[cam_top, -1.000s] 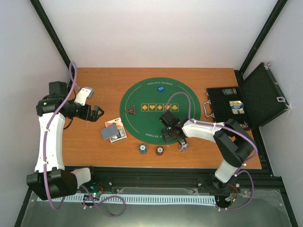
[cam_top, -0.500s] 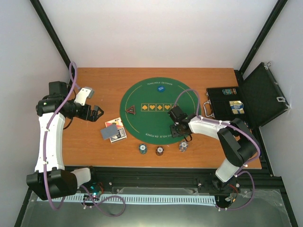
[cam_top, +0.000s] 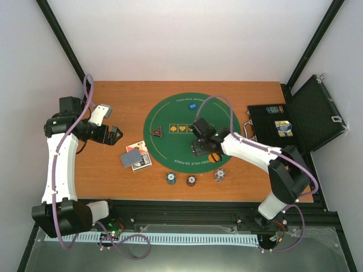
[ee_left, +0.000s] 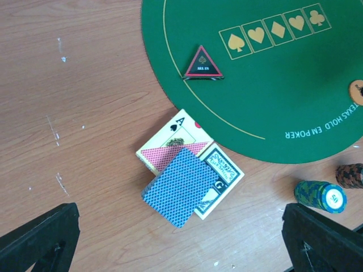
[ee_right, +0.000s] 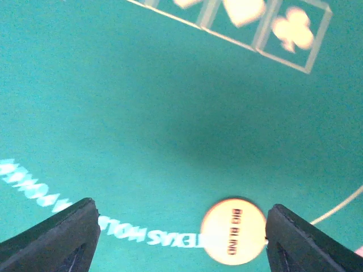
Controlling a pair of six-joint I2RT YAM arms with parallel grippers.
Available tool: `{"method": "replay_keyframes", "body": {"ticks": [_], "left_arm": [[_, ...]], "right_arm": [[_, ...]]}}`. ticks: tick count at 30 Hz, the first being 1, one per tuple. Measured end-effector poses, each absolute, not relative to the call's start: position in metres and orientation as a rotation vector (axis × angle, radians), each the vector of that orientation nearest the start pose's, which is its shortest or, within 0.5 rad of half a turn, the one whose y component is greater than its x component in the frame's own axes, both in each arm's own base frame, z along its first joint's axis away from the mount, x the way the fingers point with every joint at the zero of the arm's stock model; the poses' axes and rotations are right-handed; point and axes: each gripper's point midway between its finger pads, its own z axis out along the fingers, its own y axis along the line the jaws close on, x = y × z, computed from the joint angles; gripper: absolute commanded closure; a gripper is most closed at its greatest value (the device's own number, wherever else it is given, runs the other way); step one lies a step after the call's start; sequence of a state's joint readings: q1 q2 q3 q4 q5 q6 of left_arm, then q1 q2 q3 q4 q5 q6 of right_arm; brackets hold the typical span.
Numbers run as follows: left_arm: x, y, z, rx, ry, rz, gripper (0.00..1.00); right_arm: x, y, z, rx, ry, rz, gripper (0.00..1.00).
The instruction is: Distribute texas hold em gaming equipment
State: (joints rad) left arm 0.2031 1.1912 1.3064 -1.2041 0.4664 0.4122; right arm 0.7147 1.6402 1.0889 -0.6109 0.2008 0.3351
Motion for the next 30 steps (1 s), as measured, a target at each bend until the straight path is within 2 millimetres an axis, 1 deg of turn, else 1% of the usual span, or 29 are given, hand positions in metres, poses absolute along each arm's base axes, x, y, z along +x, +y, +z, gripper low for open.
{"method": "replay_keyframes", "body": {"ticks": [2, 3, 5, 7, 8, 10, 11, 13, 16, 20, 23, 30], "left_arm": [[0.276, -0.019, 0.243, 0.398, 2.502, -0.366, 0.0], [0.277, -0.018, 0.242, 0.392, 2.505, -0.354, 0.0], [0.278, -0.015, 0.242, 0.385, 2.507, -0.334, 0.0], [0.279, -0.012, 0.24, 0.378, 2.51, -0.313, 0.0], [0.279, -0.012, 0.239, 0.376, 2.513, -0.307, 0.0], [0.277, -0.01, 0.234, 0.372, 2.525, -0.297, 0.0], [0.276, -0.01, 0.232, 0.372, 2.529, -0.297, 0.0], [0.274, -0.01, 0.228, 0.37, 2.54, -0.297, 0.0], [0.271, -0.009, 0.223, 0.368, 2.554, -0.289, 0.0], [0.266, -0.009, 0.222, 0.377, 2.549, -0.273, 0.0], [0.264, -0.009, 0.226, 0.387, 2.533, -0.263, 0.0], [0.264, -0.007, 0.226, 0.388, 2.534, -0.249, 0.0]], "right_arm": [[0.3, 0.24, 0.098, -0.491, 2.601, 0.093, 0.13], [0.293, 0.252, 0.11, -0.519, 2.572, 0.123, 0.12], [0.276, 0.273, 0.126, -0.578, 2.533, 0.183, 0.09], [0.253, 0.296, 0.136, -0.657, 2.508, 0.236, 0.08], [0.242, 0.306, 0.136, -0.695, 2.502, 0.257, 0.08], [0.219, 0.324, 0.133, -0.772, 2.504, 0.284, 0.07], [0.21, 0.33, 0.13, -0.805, 2.51, 0.289, 0.07], [0.192, 0.342, 0.119, -0.873, 2.531, 0.286, 0.07], [0.179, 0.354, 0.107, -0.936, 2.558, 0.277, 0.08], [0.172, 0.369, 0.094, -0.988, 2.578, 0.259, 0.12], [0.169, 0.376, 0.085, -1.013, 2.592, 0.245, 0.17], [0.168, 0.374, 0.064, -1.033, 2.633, 0.184, 0.24]]}}
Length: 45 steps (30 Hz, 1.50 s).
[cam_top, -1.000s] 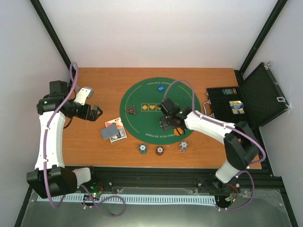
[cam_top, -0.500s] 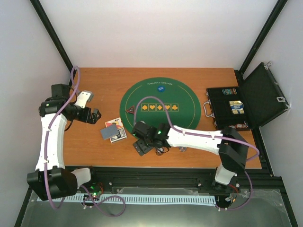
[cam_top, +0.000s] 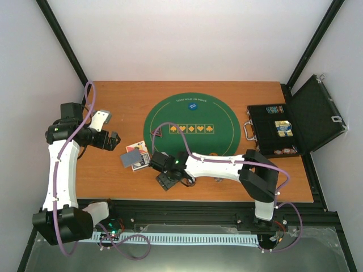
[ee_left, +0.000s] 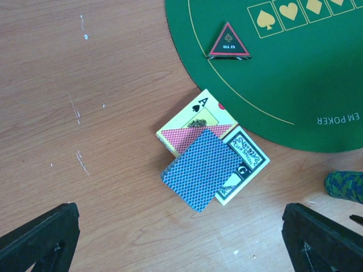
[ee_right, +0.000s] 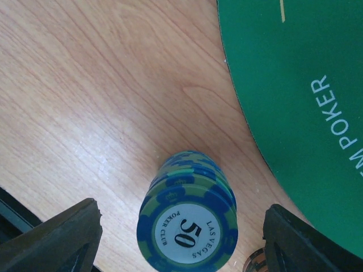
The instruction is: Distribute texas hold em gaming equipment
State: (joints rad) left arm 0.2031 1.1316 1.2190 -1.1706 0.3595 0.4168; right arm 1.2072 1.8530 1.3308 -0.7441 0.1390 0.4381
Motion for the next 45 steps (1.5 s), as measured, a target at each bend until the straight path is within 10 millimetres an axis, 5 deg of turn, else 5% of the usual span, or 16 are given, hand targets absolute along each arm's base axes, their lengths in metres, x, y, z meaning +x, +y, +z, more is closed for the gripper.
{"method": "replay_keyframes", "body": {"ticks": [33, 40, 45], "left_arm": [[0.262, -0.004, 0.229, 0.387, 2.524, -0.214, 0.0], [0.262, -0.003, 0.229, 0.386, 2.526, -0.205, 0.0], [0.262, -0.002, 0.229, 0.384, 2.53, -0.192, 0.0]], "right_arm": [[0.178, 0.371, 0.054, -1.003, 2.636, 0.134, 0.75], [0.189, 0.376, 0.079, -0.987, 2.61, 0.141, 0.75], [0.22, 0.378, 0.109, -0.917, 2.571, 0.176, 0.76]]}}
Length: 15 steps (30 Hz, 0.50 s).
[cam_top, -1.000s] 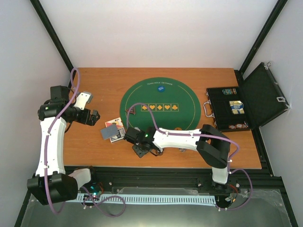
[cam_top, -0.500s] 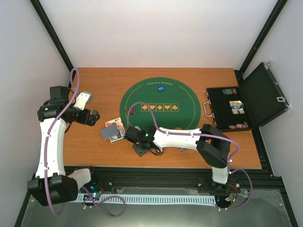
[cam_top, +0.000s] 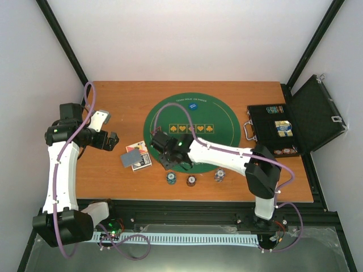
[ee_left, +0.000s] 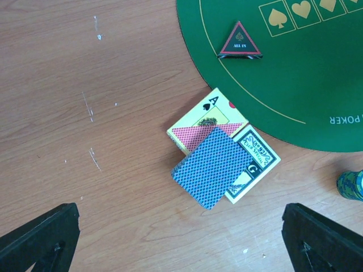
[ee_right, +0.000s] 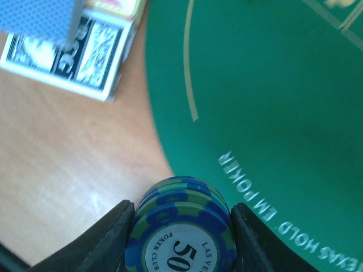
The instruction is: Distribute texas hold em gaming equipment
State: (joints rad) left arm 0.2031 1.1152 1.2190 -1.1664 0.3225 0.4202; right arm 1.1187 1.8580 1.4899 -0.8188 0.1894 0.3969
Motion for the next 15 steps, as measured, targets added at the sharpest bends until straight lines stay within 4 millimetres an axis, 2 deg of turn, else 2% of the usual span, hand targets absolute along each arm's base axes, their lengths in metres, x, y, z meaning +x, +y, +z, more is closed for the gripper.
{"method": "replay_keyframes", "body": {"ticks": [4, 7, 11, 15], "left_arm": [[0.262, 0.0, 0.228, 0.383, 2.534, -0.183, 0.0], [0.263, 0.003, 0.225, 0.38, 2.543, -0.163, 0.0], [0.261, 0.005, 0.218, 0.383, 2.562, -0.147, 0.0], [0.261, 0.006, 0.217, 0.389, 2.565, -0.138, 0.0]], "right_arm": [[0.262, 0.373, 0.126, -0.827, 2.555, 0.187, 0.78], [0.299, 0.374, 0.126, -0.765, 2.551, 0.182, 0.78], [0.332, 0.383, 0.103, -0.748, 2.574, 0.154, 0.78], [0.349, 0.395, 0.067, -0.774, 2.613, 0.123, 0.78]]}}
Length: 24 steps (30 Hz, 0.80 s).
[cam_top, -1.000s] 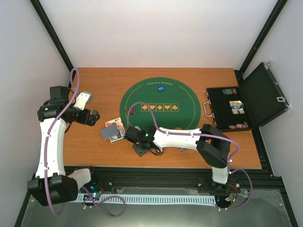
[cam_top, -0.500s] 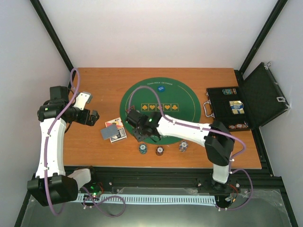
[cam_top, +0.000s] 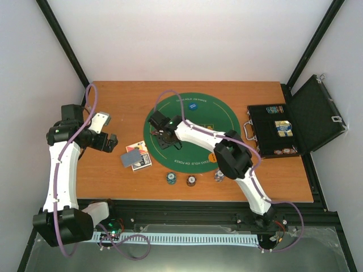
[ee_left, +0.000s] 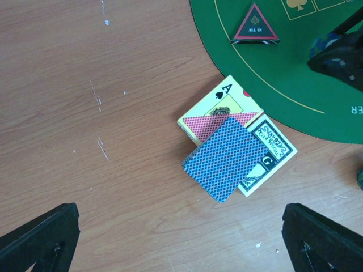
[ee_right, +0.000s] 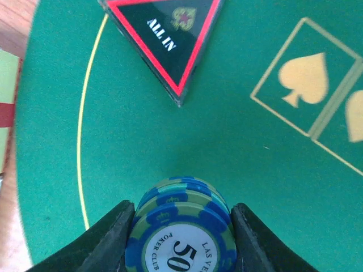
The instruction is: Distribute texas hold em gaming equipment
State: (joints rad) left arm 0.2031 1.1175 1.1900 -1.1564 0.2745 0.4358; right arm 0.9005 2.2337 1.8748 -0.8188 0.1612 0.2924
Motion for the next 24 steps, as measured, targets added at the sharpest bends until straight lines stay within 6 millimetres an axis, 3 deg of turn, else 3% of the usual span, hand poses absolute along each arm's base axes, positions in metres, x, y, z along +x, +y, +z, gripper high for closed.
{"method": "replay_keyframes", "body": {"ticks": [6, 13, 20, 24], "left_arm": [[0.262, 0.006, 0.218, 0.395, 2.558, -0.132, 0.0], [0.262, 0.005, 0.217, 0.399, 2.554, -0.14, 0.0], [0.262, 0.005, 0.214, 0.405, 2.559, -0.142, 0.0], [0.261, 0.004, 0.214, 0.415, 2.557, -0.148, 0.0]], "right_arm": [[0.351, 0.403, 0.031, -0.815, 2.661, 0.106, 0.77], [0.354, 0.412, 0.025, -0.823, 2.663, 0.133, 0.74], [0.357, 0.414, 0.024, -0.818, 2.659, 0.135, 0.27], [0.359, 0.41, 0.025, -0.814, 2.657, 0.116, 0.2]]}}
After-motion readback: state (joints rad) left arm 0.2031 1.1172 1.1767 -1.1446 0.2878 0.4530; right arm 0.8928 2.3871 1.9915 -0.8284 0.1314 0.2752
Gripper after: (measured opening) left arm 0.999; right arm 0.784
